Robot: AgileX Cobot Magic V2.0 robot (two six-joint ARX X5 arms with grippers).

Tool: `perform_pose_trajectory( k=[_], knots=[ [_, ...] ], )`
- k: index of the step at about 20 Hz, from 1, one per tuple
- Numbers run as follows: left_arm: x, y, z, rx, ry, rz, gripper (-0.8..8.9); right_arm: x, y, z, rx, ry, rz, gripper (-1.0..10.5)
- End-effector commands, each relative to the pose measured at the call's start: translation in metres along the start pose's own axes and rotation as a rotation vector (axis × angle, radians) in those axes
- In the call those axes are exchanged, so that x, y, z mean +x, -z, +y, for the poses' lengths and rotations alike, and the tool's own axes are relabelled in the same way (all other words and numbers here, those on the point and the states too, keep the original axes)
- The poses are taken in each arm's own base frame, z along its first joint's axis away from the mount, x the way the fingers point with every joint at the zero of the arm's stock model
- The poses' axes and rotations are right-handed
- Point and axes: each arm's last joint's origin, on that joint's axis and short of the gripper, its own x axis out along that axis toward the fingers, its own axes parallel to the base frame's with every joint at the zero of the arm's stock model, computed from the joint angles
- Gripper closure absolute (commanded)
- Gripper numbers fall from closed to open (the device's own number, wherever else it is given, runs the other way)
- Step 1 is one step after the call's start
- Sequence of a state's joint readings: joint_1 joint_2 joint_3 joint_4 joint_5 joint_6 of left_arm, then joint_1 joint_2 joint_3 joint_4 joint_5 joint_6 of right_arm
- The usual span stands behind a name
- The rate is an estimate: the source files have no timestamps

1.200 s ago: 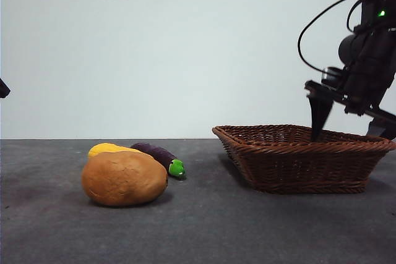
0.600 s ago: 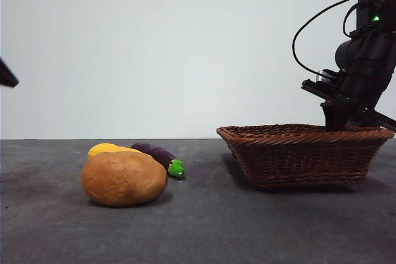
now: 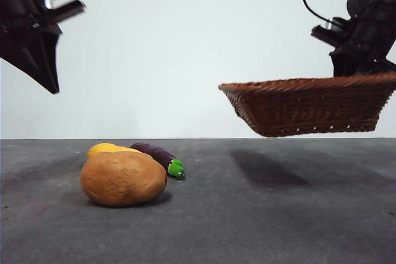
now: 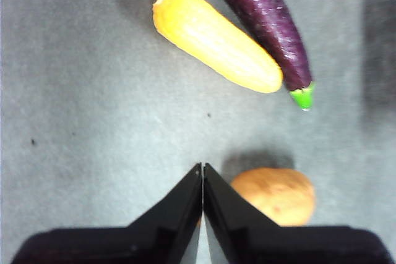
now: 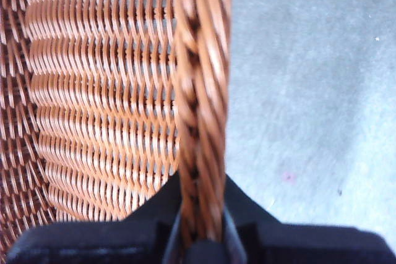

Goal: Help me put the vegetables on the table into the basket

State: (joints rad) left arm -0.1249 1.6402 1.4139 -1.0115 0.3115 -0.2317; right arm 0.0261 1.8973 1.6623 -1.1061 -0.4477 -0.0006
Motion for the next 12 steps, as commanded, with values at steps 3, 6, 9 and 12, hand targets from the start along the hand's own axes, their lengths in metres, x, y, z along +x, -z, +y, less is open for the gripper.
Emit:
perform_pose_trajectory(
  k=[3, 6, 9, 12],
  knots=[
    [0.022, -0.026, -0.008, 0.036, -0.130, 0.110, 8.04, -0.019, 0.009, 0.016, -0.063, -0.053, -0.009, 9.6],
    [0.025, -0.039, -0.013, -0.075, -0.146, 0.138, 7.67, -0.021, 0.012, 0.025, -0.085, -0.062, -0.007, 9.6],
    [0.026, -0.050, -0.016, -0.235, -0.183, 0.006, 7.41, -0.018, 0.016, 0.034, -0.114, -0.065, 0.031, 9.6],
    [0.030, -0.056, -0.030, -0.379, -0.137, -0.089, 6.24, -0.016, 0.017, 0.039, -0.141, -0.074, 0.046, 9.6]
  ],
)
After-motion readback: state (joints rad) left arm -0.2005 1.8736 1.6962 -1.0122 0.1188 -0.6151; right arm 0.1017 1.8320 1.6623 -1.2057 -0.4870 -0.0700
